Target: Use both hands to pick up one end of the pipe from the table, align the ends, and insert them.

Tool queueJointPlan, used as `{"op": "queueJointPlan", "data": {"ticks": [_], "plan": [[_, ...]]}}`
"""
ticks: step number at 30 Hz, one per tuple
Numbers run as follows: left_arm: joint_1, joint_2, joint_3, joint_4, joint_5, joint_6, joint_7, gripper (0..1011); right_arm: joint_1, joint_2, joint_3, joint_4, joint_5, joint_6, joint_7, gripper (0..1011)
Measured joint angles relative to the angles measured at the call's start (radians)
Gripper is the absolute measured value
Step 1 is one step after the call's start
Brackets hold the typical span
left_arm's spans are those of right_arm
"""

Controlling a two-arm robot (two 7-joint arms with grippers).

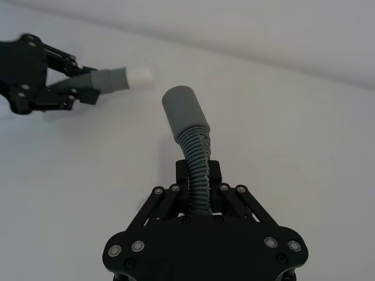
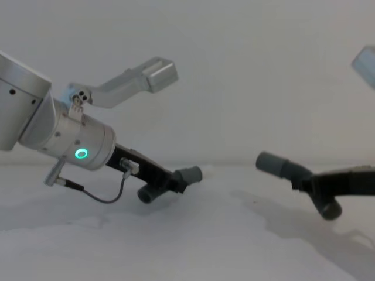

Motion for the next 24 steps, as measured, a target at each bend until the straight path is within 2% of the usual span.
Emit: {"op": "queueJointPlan", "data": {"ticks": [8,13,19,24], "plan": [[-0.007,0.018,0.000,-0.034,0.020,-0.026,0.001,339,-0.014,0.026,0.021,-0.033,0.022,-0.074,0.040,182],[-0.010,0.033,0.000,-0.049,0.025,-0.044,-0.017,339,-0.021,0.058,0.029,-0.052,0.040,-0.114,0.086,182],[-0.019,0.061,0.006,-0.060,0.025,-0.076,-0.068,339,-0.027,0.103,0.032,-0.065,0.062,-0.156,0.158,181],[-0.033,0.086,0.014,-0.061,0.013,-0.114,-0.137,339,-0.030,0.145,0.032,-0.072,0.084,-0.185,0.225,181]]}}
